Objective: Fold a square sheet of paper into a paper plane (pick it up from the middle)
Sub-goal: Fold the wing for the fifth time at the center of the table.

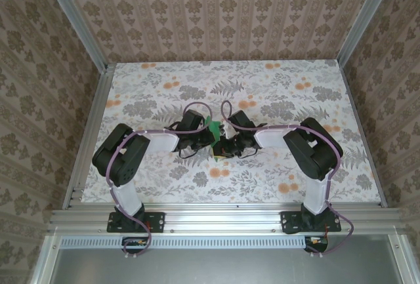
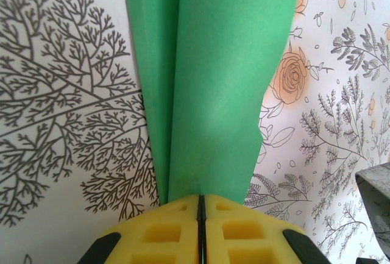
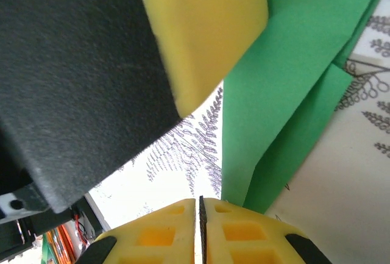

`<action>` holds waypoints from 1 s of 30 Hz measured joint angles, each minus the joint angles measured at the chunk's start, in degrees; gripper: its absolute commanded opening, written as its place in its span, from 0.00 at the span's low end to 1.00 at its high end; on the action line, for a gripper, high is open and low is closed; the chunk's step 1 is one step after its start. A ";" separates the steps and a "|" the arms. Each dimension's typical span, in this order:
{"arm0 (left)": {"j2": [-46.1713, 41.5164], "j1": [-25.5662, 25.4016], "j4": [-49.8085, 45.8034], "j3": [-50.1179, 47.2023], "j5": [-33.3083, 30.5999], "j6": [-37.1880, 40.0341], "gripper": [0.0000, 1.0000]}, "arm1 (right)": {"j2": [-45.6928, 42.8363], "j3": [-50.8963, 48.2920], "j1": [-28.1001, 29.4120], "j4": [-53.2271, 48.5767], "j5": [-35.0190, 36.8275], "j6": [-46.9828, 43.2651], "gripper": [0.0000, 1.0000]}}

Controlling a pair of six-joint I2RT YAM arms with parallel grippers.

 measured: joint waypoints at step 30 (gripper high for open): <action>4.02 3.17 -4.70 6.03 4.13 5.16 0.13 | 0.81 0.87 -0.44 -6.12 2.95 -3.87 0.11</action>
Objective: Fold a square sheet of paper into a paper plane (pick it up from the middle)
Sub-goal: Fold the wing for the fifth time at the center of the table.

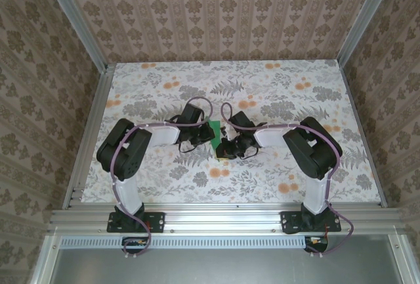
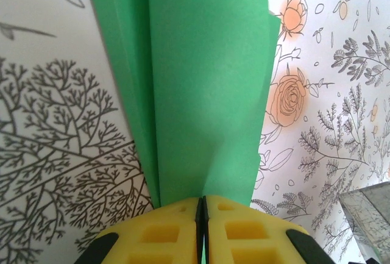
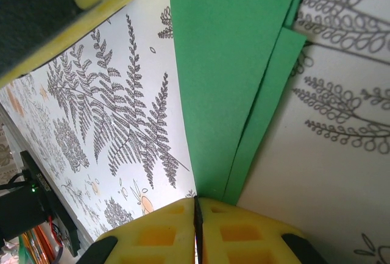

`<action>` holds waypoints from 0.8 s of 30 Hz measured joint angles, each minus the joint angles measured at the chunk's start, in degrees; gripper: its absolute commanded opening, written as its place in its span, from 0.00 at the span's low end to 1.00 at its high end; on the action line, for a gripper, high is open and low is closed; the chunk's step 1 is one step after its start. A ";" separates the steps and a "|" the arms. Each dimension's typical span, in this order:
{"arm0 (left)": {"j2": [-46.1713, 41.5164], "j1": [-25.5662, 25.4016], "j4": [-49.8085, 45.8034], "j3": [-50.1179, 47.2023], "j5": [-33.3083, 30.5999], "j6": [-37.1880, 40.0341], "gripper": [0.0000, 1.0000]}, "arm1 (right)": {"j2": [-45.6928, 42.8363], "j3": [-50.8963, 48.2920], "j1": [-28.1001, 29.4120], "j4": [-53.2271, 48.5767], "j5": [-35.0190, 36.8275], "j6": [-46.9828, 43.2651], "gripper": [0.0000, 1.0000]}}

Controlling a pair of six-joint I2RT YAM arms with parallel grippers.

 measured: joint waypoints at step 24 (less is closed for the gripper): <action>6.95 5.57 -2.64 8.68 8.04 6.25 0.13 | -0.13 -0.57 -0.59 0.17 0.35 -2.14 0.10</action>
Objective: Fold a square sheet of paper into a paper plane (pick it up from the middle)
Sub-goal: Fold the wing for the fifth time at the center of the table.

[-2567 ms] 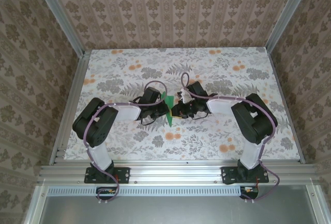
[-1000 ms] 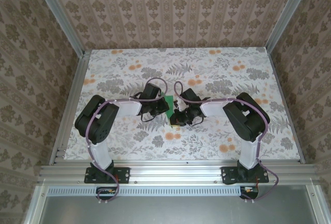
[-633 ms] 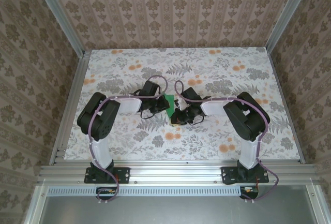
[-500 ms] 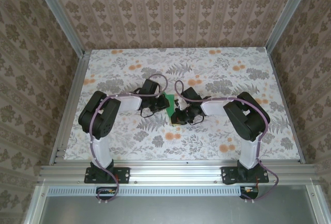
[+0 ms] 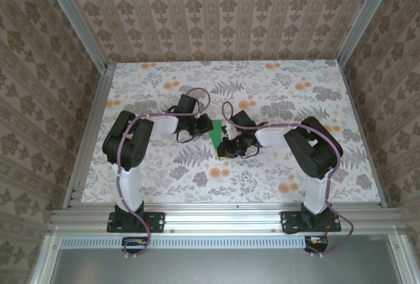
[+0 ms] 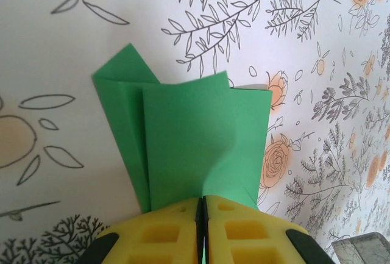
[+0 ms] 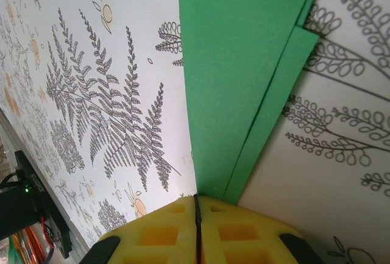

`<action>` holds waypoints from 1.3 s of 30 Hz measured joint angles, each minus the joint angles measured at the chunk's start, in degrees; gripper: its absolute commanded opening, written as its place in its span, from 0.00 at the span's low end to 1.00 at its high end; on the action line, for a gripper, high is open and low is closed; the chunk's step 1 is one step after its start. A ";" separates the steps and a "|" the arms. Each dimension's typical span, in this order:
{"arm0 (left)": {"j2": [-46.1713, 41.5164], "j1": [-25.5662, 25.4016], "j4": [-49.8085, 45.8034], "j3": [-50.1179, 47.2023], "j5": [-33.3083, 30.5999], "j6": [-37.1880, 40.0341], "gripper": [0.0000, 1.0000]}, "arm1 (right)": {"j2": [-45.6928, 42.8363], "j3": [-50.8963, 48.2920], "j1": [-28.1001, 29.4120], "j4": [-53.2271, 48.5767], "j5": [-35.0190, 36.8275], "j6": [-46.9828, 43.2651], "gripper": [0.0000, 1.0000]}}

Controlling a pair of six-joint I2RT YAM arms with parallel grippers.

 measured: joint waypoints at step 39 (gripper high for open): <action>0.33 10.36 -7.28 9.38 -10.80 7.13 0.22 | -4.59 -2.62 -1.38 -7.80 -0.50 -1.49 0.17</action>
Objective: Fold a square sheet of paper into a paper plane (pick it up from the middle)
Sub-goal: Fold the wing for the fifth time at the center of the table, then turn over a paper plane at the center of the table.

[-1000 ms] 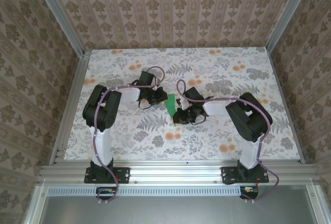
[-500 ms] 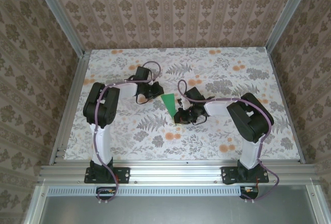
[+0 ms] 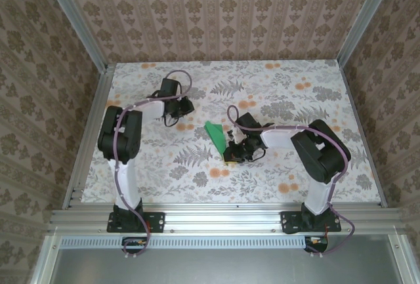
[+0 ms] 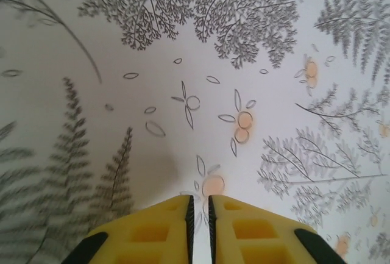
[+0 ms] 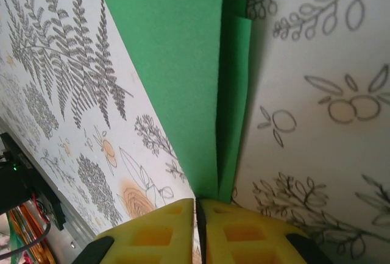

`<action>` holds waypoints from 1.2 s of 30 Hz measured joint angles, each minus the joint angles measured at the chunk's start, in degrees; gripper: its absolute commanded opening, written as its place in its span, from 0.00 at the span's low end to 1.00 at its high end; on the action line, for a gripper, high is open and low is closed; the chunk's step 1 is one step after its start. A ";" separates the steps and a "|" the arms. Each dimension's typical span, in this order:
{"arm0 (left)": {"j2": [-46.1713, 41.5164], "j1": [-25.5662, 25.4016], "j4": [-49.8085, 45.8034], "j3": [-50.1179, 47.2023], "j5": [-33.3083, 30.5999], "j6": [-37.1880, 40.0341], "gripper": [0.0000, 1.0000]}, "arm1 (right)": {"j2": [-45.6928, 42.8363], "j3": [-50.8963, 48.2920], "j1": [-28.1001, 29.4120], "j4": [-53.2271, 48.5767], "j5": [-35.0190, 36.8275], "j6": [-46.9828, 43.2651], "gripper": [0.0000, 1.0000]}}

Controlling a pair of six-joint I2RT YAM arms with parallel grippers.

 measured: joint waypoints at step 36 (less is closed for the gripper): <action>-2.32 -33.62 -35.21 13.22 -27.69 -16.28 0.57 | -21.51 -2.40 -19.21 0.28 16.94 -0.83 0.95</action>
